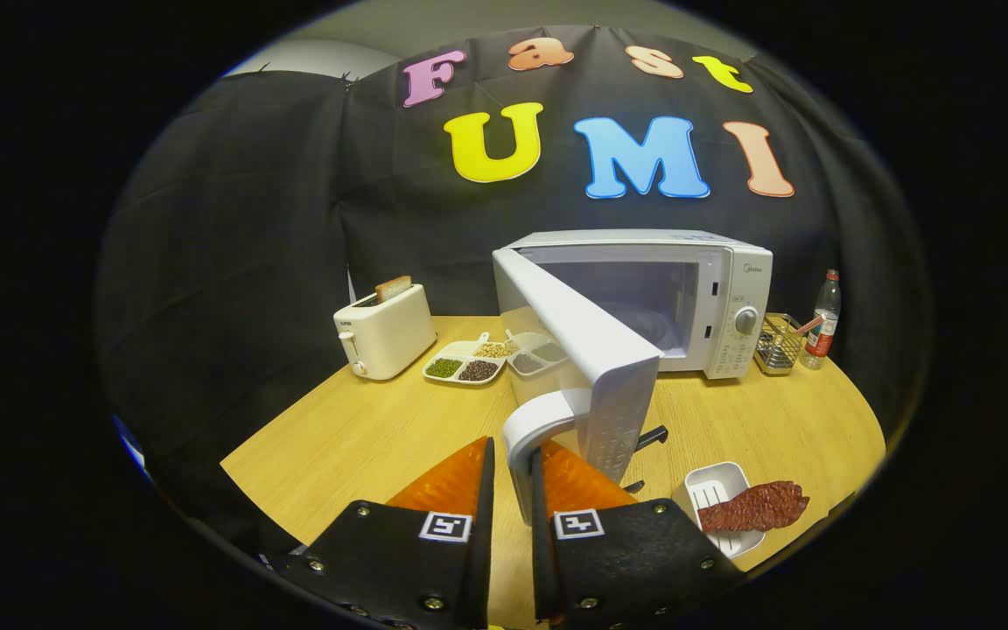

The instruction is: Open the microwave, put the food inside, and close the microwave door.

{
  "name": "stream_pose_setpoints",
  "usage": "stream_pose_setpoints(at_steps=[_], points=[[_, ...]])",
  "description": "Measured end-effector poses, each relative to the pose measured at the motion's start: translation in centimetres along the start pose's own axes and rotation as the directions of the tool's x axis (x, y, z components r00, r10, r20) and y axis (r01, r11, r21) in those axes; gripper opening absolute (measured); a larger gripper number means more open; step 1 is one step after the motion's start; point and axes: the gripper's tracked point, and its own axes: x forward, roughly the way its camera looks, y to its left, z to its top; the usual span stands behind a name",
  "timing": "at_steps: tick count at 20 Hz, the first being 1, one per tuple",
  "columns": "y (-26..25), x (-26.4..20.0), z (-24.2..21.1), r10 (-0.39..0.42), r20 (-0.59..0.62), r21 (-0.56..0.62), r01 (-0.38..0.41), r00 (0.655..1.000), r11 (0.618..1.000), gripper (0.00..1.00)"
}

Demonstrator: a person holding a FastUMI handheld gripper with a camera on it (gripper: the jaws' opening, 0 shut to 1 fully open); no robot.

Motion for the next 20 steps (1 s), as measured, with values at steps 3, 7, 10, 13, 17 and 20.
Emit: stream_pose_setpoints(at_steps=[3, 7, 10, 13, 17, 20], points=[[1.8, -0.2, -0.3, -0.012, -0.007, -0.006, 0.012, 1.000, 1.000, 0.20], [4.9, -0.6, -0.9, 0.052, -0.018, -0.025, -0.053, 0.998, 0.998, 0.20], [7.0, -0.9, -1.0, 0.142, -0.037, -0.017, -0.143, 0.989, 0.990, 0.20], [11.3, -2.5, -1.0, 0.360, -0.058, -0.010, -0.361, 0.931, 0.932, 0.20], [13.1, -6.4, 2.2, 0.490, 0.020, -0.114, -0.485, 0.871, 0.867, 0.27], [12.0, -8.3, 4.6, 0.517, 0.079, -0.172, -0.499, 0.852, 0.849, 0.86]])
